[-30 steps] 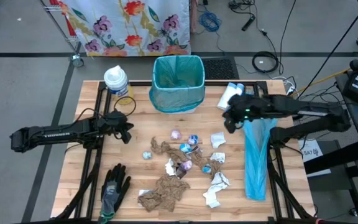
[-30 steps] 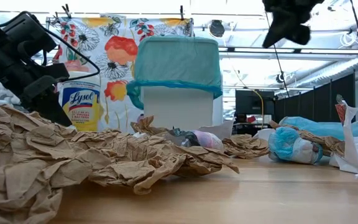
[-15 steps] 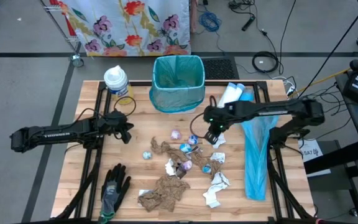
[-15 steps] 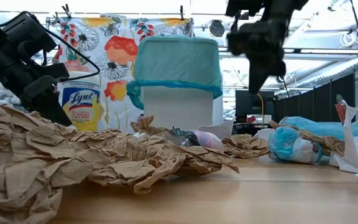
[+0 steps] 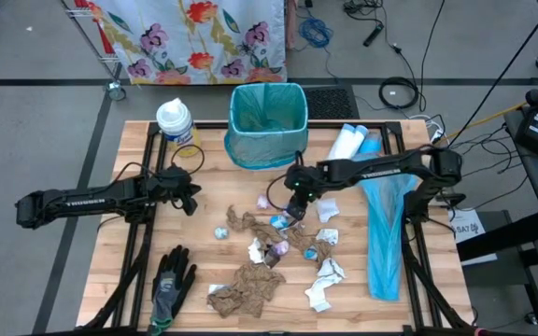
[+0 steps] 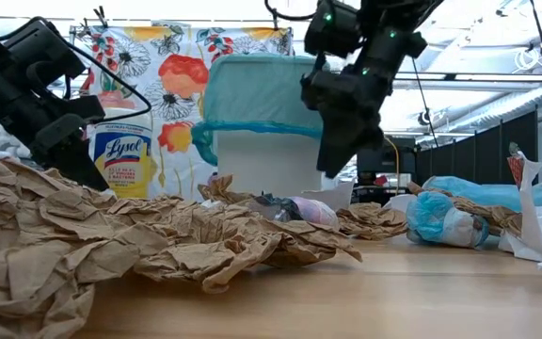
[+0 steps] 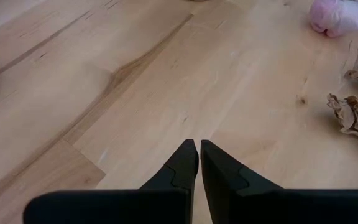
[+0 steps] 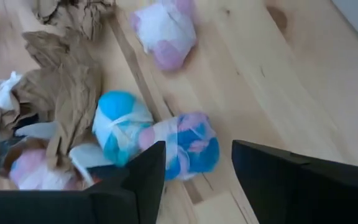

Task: Place trash/remove bag and relplace
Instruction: Put the blue-pink bag into the white trash bin

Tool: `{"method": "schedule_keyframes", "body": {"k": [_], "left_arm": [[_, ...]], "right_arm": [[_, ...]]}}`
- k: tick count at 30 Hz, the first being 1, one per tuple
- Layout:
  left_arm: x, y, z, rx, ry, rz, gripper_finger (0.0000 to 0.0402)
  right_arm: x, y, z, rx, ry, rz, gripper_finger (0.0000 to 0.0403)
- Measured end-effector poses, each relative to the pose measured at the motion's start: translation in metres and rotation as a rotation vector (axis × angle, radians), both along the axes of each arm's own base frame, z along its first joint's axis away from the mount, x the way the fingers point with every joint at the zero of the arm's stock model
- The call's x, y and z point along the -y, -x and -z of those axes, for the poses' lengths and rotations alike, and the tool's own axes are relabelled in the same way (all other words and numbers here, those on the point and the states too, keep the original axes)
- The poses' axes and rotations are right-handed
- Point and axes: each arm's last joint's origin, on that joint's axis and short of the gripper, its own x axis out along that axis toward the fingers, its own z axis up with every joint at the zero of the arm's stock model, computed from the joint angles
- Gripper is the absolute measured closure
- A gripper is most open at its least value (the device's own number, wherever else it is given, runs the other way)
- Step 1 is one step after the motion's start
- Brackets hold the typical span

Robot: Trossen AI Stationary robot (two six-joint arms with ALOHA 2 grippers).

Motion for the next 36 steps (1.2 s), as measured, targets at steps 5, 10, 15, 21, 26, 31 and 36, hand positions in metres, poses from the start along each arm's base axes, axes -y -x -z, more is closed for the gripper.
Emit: {"method": "schedule_keyframes", "body": {"k": [5, 10, 15, 21, 26, 31, 36], "left_arm": [[0.0, 0.0, 0.0, 0.0, 0.0, 0.0, 0.0375], [0.0, 0.0, 0.0, 0.0, 0.0, 0.0, 0.0375], [0.0, 0.0, 0.0, 0.0, 0.0, 0.0, 0.0375], [0.0, 0.0, 0.0, 0.0, 0.0, 0.0, 0.0375], [0.0, 0.0, 0.0, 0.0, 0.0, 0.0, 0.0375], [0.0, 0.0, 0.0, 0.0, 0.0, 0.0, 0.0375], [0.0, 0.0, 0.0, 0.0, 0.0, 0.0, 0.0375]], "right_arm": [[0.0, -0.006, 0.015, -0.027, -0.028, -0.011, 0.0229], [-0.002, -0.012, 0.03, -0.041, -0.04, -0.022, 0.0231], [-0.003, -0.019, 0.045, -0.053, -0.058, -0.03, 0.0242], [-0.005, -0.021, 0.049, -0.054, -0.058, -0.034, 0.037], [-0.004, -0.022, 0.021, -0.022, -0.048, -0.007, 0.0394], [-0.001, -0.023, -0.047, 0.035, 0.046, -0.003, 0.04], [0.003, -0.018, -0.13, 0.164, 0.104, -0.014, 0.0401]]}}
